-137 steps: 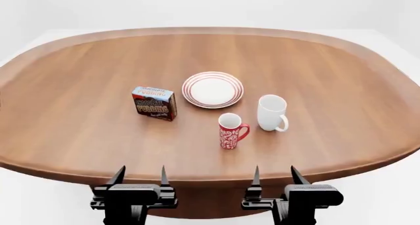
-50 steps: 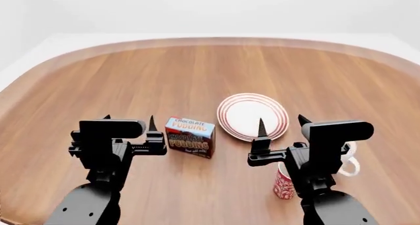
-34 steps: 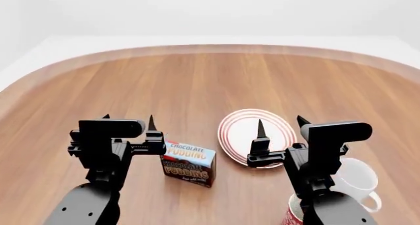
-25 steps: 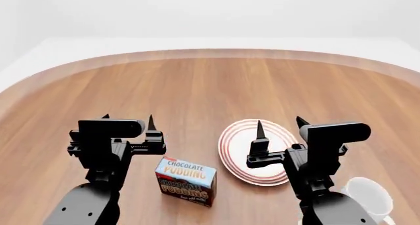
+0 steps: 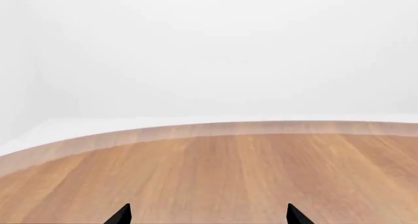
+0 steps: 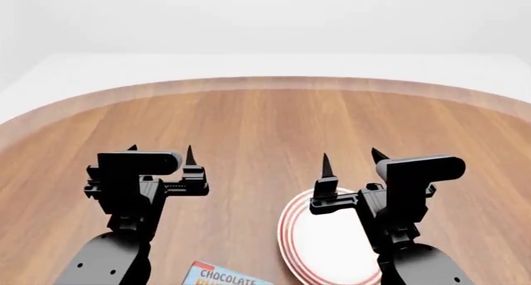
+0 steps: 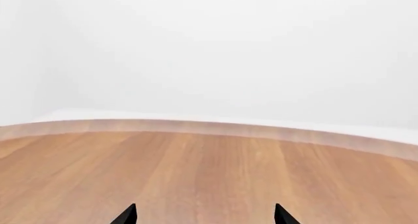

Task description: Put the chocolate pudding to the right of the plate.

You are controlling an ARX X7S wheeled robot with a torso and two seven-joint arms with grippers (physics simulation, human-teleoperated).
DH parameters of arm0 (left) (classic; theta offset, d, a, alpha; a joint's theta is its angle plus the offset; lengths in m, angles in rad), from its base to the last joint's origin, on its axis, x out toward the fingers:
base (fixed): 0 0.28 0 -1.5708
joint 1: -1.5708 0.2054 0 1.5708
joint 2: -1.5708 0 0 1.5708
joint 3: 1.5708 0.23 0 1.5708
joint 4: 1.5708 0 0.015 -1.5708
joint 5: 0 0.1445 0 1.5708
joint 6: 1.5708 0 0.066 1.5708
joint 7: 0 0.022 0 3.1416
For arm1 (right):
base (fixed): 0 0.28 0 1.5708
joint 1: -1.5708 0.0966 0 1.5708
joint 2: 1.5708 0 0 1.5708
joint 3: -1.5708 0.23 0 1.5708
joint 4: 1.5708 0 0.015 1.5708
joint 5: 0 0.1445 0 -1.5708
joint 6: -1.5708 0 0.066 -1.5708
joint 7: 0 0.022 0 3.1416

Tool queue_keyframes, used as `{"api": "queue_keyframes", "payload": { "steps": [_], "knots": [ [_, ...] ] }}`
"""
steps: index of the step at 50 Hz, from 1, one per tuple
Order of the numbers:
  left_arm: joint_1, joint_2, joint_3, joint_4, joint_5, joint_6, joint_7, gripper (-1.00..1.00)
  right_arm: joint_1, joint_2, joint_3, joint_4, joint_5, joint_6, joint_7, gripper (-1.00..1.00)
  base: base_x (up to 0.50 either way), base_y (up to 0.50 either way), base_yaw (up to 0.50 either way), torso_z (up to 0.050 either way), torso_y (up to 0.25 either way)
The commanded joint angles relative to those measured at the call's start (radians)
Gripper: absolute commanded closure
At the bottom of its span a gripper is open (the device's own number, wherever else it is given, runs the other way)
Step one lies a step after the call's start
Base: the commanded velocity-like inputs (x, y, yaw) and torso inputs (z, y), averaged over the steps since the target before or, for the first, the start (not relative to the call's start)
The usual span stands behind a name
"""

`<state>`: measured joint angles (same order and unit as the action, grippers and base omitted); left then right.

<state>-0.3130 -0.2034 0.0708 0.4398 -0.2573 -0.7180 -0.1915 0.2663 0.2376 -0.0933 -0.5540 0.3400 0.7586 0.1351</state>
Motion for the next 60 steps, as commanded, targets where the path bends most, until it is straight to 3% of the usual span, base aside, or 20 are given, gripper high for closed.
{"api": "queue_keyframes", "payload": {
  "steps": [1,9,10,15,16,23,24,25,39,51,60],
  "knots": [
    [0.003,-0.005,0.001,-0.002,-0.005,0.005,-0.005,-1.00,-0.007,0.007,-0.011,-0.001,0.001,-0.018,-0.002,-1.00,0.00,0.00,0.00,0.000,0.000],
    [0.002,-0.008,0.004,0.002,-0.009,0.003,-0.011,-1.00,0.013,0.023,-0.023,-0.018,-0.002,0.030,0.013,-1.00,0.00,0.00,0.00,0.000,0.000],
    [0.001,-0.009,0.004,0.001,-0.009,0.004,-0.011,-1.00,0.013,0.055,-0.077,-0.034,-0.053,0.017,0.018,-1.00,0.00,0.00,0.00,0.000,0.000],
    [0.003,-0.013,0.005,0.003,-0.010,0.003,-0.013,-1.00,0.050,0.057,-0.053,-0.080,-0.050,0.127,0.065,-1.00,0.00,0.00,0.00,0.000,0.000],
    [0.004,-0.014,0.003,0.003,-0.012,0.003,-0.013,-1.00,0.082,0.091,-0.050,-0.135,0.022,0.231,0.006,-1.00,0.00,0.00,0.00,0.000,0.000],
    [0.001,-0.017,0.003,-0.003,-0.016,0.006,-0.015,-1.00,0.176,0.128,-0.027,-0.177,0.145,0.462,-0.069,-1.00,0.00,0.00,0.00,0.000,0.000],
    [0.010,-0.017,-0.002,-0.008,-0.016,0.018,-0.014,-1.00,0.237,0.200,-0.053,-0.190,0.295,0.612,-0.219,-1.00,0.00,0.00,0.00,0.000,0.000],
    [0.010,-0.017,-0.003,-0.010,-0.016,0.020,-0.015,-1.00,0.241,0.198,-0.048,-0.194,0.311,0.658,-0.223,-1.00,0.00,0.00,0.00,0.000,0.000],
    [0.008,-0.021,-0.003,-0.018,-0.023,0.024,-0.021,-1.00,0.255,0.223,-0.066,-0.183,0.340,0.658,-0.254,-1.00,0.00,0.00,0.00,0.000,0.000],
    [0.008,-0.027,0.000,-0.021,-0.026,0.026,-0.026,-1.00,0.328,0.192,0.012,-0.176,0.440,0.782,-0.260,-1.00,0.00,0.00,0.00,0.000,0.000],
    [0.010,-0.030,0.000,-0.021,-0.032,0.027,-0.030,-1.00,0.399,0.226,0.040,-0.088,0.811,0.809,-0.034,-1.00,0.00,0.00,0.00,0.000,0.000]
  ]
}}
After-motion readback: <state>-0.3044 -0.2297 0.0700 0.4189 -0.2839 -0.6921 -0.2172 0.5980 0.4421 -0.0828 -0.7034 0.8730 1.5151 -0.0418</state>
